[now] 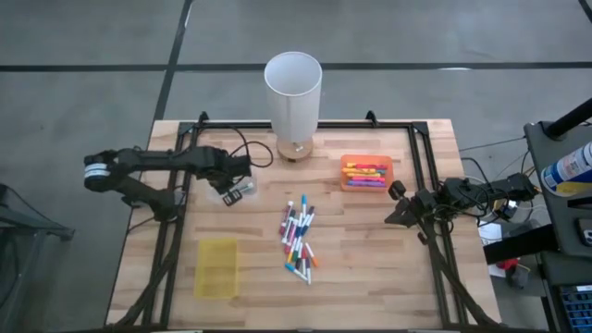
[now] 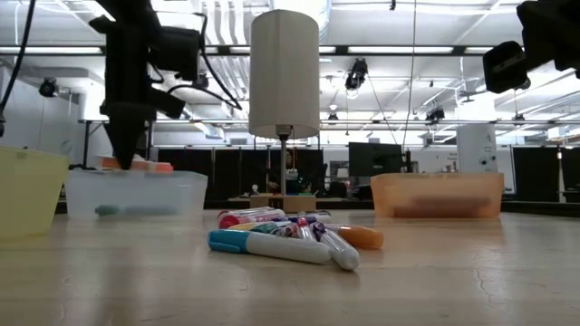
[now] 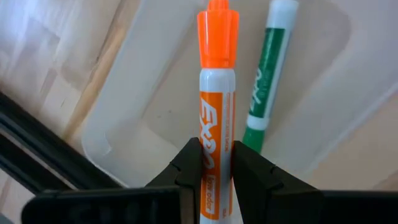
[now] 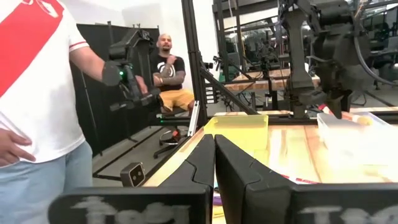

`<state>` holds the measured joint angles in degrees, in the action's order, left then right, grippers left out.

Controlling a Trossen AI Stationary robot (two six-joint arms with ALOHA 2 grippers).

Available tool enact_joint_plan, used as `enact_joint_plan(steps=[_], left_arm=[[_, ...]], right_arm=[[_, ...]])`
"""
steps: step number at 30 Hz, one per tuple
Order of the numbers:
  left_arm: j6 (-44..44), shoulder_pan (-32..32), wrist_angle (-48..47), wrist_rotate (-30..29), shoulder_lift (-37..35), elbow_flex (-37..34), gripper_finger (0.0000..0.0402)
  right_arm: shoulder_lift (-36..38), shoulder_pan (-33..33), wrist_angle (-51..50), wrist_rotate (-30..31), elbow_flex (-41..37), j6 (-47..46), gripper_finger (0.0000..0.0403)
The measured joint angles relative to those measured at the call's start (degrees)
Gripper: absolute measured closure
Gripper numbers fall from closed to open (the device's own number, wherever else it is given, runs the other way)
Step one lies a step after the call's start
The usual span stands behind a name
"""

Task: Pick & Place Markers
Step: Put the orange marker pen into the white bin, then put the red marker pen into the white bin

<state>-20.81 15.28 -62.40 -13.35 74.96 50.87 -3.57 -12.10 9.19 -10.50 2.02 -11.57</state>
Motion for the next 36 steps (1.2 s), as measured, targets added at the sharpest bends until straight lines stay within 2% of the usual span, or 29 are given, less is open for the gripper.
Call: enact_joint_plan(steps=[8, 18, 28, 36], left_arm=[[2.9, 1.13, 1.0, 1.91, 0.13, -1.89, 0.0339], [0.63, 1.76, 1.38, 0.71, 0.11, -1.96, 0.0337], [-0.35, 1.87, 0.65, 0.71, 0.07, -1.96, 0.0269], [-3.56, 1.87, -1.22, 0.79, -0.1, -1.95, 0.0256]], right_arm=[[0.0, 0.0, 0.0, 0.0, 0.0, 0.0, 0.0394], [0.0, 0.0, 0.0, 0.0, 0.0, 0.01, 0.0394], [0.0, 0.0, 0.0, 0.02, 0.0, 0.02, 0.0394], [0.0, 0.0, 0.0, 0.02, 0.0, 0.02, 0.0394]])
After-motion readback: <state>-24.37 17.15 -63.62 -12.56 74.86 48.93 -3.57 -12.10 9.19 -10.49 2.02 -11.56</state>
